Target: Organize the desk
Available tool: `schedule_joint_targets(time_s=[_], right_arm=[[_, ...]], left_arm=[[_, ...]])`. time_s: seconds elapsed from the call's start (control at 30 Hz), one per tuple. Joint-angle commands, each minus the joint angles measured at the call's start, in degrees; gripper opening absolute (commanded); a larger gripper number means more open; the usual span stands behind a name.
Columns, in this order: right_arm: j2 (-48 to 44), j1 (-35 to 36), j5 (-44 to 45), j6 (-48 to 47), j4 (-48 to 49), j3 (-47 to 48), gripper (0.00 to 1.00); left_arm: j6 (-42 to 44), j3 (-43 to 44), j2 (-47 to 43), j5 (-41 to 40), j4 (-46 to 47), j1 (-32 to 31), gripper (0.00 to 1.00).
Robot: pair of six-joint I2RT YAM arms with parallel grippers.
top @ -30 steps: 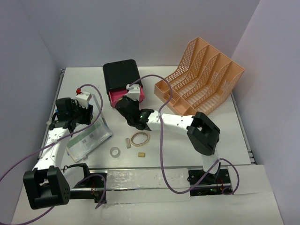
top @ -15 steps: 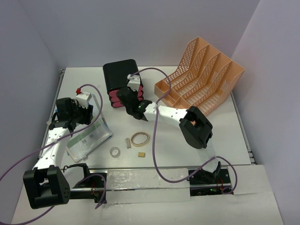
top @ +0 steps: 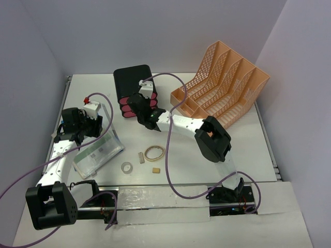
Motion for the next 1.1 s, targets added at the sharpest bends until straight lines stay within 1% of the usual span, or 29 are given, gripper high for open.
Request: schedule_joint_targets(time_s=[0.0, 0.07, 0.17, 0.4, 0.5, 0.6, 0.87, 0.93, 1.07], right_arm=[[-2.0, -0.3, 1.2, -1.3, 3.3, -0.1, 0.56], [-2.1, 0.0, 1.2, -1.5, 3.3, -0.8, 0.58], [-1.6, 0.1, 1.2, -0.3, 1.8, -1.2, 0.58], [0.8, 0.1, 2.5, 2.2, -2.0, 0.3, 0.55], [1.9, -0.1, 1.8, 2.7, -2.5, 0.7, 0.52], [2.7, -0.3, 1.4, 3.6, -4.2, 2.1, 0.51], [4.9, -1.7, -1.1, 6.0, -4.6, 3.1, 0.48], [4.9, -2.0, -1.4, 5.7, -3.4, 2.6, 0.47], [5.5, -2.3, -1.7, 4.8, -3.1, 4.0, 0.46]], left_arm=[[0.6, 0.4, -0.2, 1.6, 1.6, 0.4, 0.62], [0.6, 0.4, -0.1, 1.7, 1.6, 0.3, 0.62], [0.6, 0.4, -0.3, 1.8, 1.5, 0.4, 0.62], [0.6, 0.5, -0.5, 1.9, 1.4, 0.4, 0.62], [0.7, 0.5, -0.4, 2.2, 1.2, 0.4, 0.62], [0.7, 0.7, -0.3, 2.2, 1.2, 0.5, 0.62], [0.9, 0.8, -0.4, 2.5, 1.1, 0.5, 0.62], [0.9, 0.8, -0.4, 2.7, 0.9, 0.6, 0.62], [0.9, 0.8, -0.4, 2.7, 1.0, 0.6, 0.62]])
